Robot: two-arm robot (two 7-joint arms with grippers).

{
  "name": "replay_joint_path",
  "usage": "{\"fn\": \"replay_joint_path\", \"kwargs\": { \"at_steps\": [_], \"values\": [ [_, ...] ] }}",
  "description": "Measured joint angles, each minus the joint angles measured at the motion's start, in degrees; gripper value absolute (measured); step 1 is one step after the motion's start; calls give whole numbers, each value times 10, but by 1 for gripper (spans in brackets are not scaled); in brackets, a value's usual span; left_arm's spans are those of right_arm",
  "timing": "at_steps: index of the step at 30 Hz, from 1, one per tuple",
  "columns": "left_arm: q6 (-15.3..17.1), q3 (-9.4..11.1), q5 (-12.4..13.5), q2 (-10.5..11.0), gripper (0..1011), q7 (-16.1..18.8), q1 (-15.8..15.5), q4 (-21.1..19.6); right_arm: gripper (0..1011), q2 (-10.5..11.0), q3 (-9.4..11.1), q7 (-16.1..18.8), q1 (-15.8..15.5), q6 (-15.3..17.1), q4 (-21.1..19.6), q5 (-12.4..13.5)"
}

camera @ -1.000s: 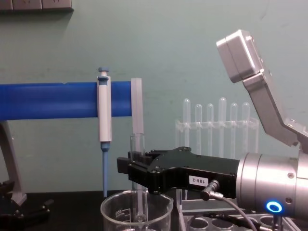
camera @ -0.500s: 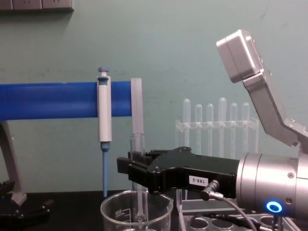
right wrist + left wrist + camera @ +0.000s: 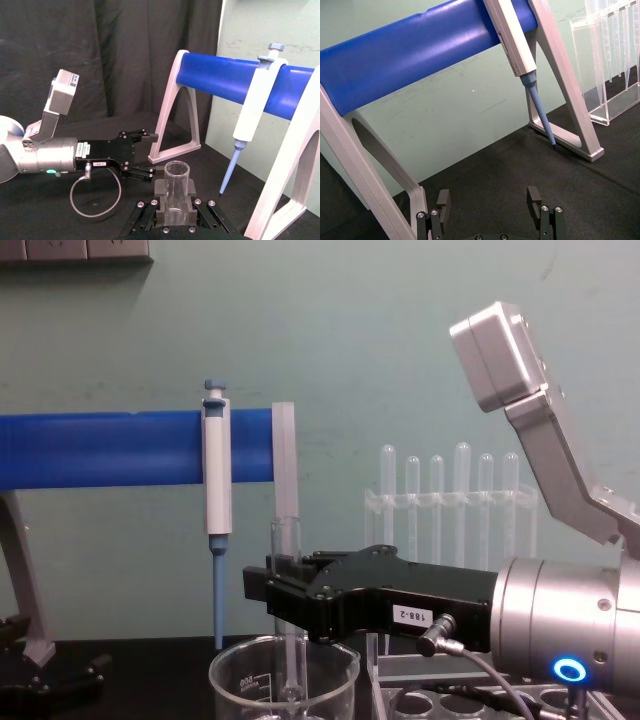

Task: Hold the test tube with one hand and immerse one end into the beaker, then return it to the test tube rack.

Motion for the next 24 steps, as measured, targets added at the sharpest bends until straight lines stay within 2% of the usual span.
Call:
{"fn": "replay_joint_path", "kwargs": {
  "at_steps": [24],
  "values": [
    [0, 0, 0, 0, 1000, 0, 0, 0, 228, 0, 0, 0, 0, 0, 0, 0]
  ]
}}
